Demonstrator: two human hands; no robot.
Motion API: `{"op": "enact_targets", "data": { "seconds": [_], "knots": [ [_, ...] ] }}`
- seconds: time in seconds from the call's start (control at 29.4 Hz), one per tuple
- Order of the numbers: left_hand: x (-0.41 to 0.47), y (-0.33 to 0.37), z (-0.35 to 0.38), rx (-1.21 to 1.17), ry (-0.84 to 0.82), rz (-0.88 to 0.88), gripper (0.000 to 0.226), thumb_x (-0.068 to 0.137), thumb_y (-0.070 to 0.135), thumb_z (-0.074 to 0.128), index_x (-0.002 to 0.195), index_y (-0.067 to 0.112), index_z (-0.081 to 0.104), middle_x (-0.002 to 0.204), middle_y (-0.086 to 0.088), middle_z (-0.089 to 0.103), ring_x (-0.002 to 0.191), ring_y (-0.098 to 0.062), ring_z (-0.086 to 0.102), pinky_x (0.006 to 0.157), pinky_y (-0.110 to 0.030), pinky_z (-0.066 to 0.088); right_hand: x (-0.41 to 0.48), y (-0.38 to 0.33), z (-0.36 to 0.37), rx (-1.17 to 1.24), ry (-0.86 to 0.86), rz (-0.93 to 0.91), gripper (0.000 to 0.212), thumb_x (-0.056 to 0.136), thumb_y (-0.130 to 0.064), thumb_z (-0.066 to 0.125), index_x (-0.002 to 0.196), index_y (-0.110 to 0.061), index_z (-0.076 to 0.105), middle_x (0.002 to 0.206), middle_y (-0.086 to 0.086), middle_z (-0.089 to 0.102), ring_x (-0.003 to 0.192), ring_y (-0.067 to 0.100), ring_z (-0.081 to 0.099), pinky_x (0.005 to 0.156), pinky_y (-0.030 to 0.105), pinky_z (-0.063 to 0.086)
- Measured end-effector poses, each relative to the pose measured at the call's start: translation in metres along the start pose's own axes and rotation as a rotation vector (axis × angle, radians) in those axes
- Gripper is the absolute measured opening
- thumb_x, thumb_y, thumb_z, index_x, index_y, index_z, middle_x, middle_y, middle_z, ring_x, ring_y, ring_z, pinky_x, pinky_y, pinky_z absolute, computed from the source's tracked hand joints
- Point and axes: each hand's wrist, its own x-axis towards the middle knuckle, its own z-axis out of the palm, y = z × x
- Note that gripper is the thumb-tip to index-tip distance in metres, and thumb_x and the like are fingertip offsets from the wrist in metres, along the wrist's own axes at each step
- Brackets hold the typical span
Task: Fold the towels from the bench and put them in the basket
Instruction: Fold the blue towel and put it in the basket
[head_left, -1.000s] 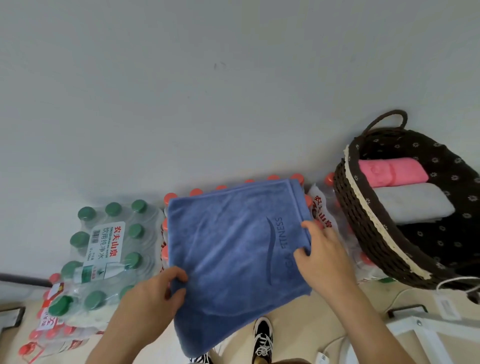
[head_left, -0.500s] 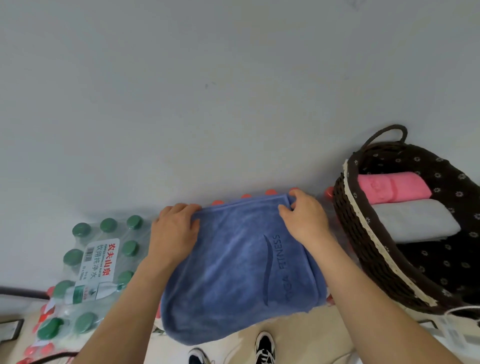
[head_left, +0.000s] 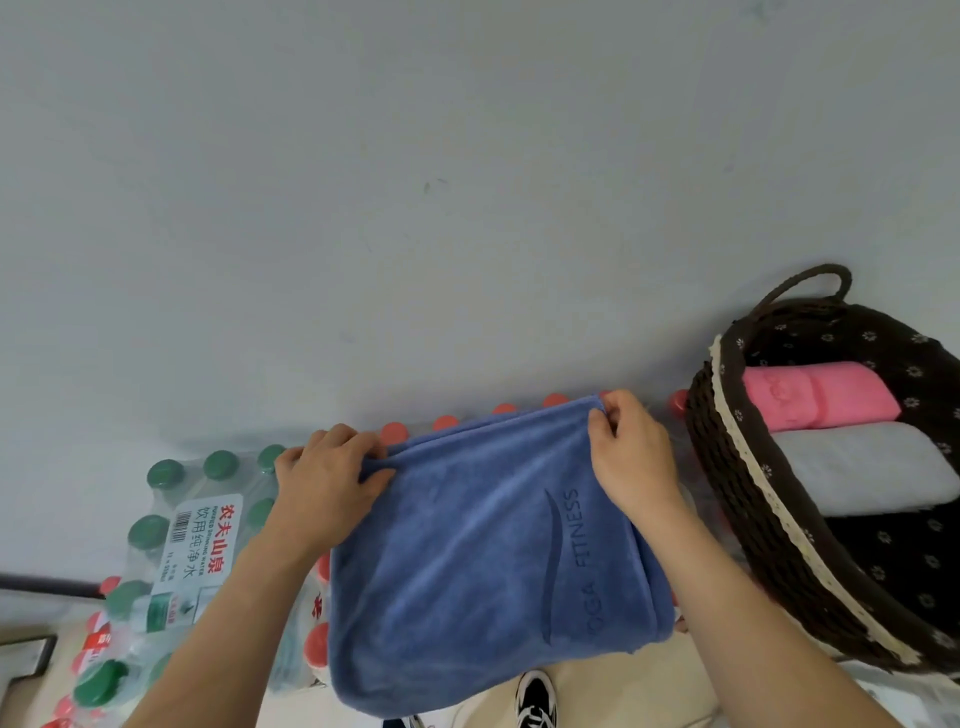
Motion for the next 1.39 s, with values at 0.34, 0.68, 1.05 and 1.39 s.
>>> {"op": "enact_targets", "data": {
  "seconds": [0.34, 0.68, 1.05, 1.39],
  "knots": [
    [0.010, -0.029, -0.043, -0.242, -0.241, -0.188, 0.054, 0.075, 0.050, 0.074, 0.047, 0.016, 0.043, 0.043, 0.005, 0.040, 0.042, -0.014, 0.035, 0.045, -0.026, 0.030, 0.015, 0.005, 0.006, -0.122, -0.022, 0.050, 0.016, 0.098, -0.019, 0.044, 0.107, -0.011, 0.054, 0.091, 0.010, 0.063, 0.084, 0.032, 0.059, 0.073, 0.041, 0.051],
    [0.022, -0.031, -0.026, -0.002, -0.067, -0.215, 0.048, 0.075, 0.058, 0.069, 0.057, 0.015, 0.055, 0.054, 0.001, 0.054, 0.058, -0.020, 0.054, 0.049, -0.029, 0.037, 0.010, -0.009, 0.005, -0.243, -0.077, 0.050, 0.021, 0.096, -0.036, 0.049, 0.105, -0.017, 0.053, 0.092, 0.005, 0.067, 0.072, 0.024, 0.053, 0.059, 0.032, 0.038],
    [0.030, 0.153, 0.015, -0.130, -0.038, 0.651, 0.047, 0.077, 0.007, 0.046, 0.117, 0.023, 0.066, 0.123, -0.004, 0.061, 0.097, -0.029, 0.056, 0.076, -0.034, 0.051, -0.055, 0.007, -0.020, 0.045, -0.113, 0.052, 0.032, 0.086, -0.019, 0.063, 0.115, -0.025, 0.051, 0.077, -0.008, 0.065, 0.076, 0.015, 0.064, 0.070, 0.034, 0.050],
    [0.077, 0.208, 0.018, 0.033, -0.272, 0.633, 0.020, 0.088, 0.029, 0.060, 0.098, 0.013, 0.065, 0.096, -0.012, 0.063, 0.093, -0.030, 0.057, 0.074, -0.035, 0.043, -0.049, 0.022, -0.011, 0.096, -0.110, 0.089, 0.020, 0.084, -0.027, 0.064, 0.102, -0.023, 0.057, 0.082, -0.003, 0.066, 0.078, 0.020, 0.063, 0.069, 0.037, 0.052]
  ]
}}
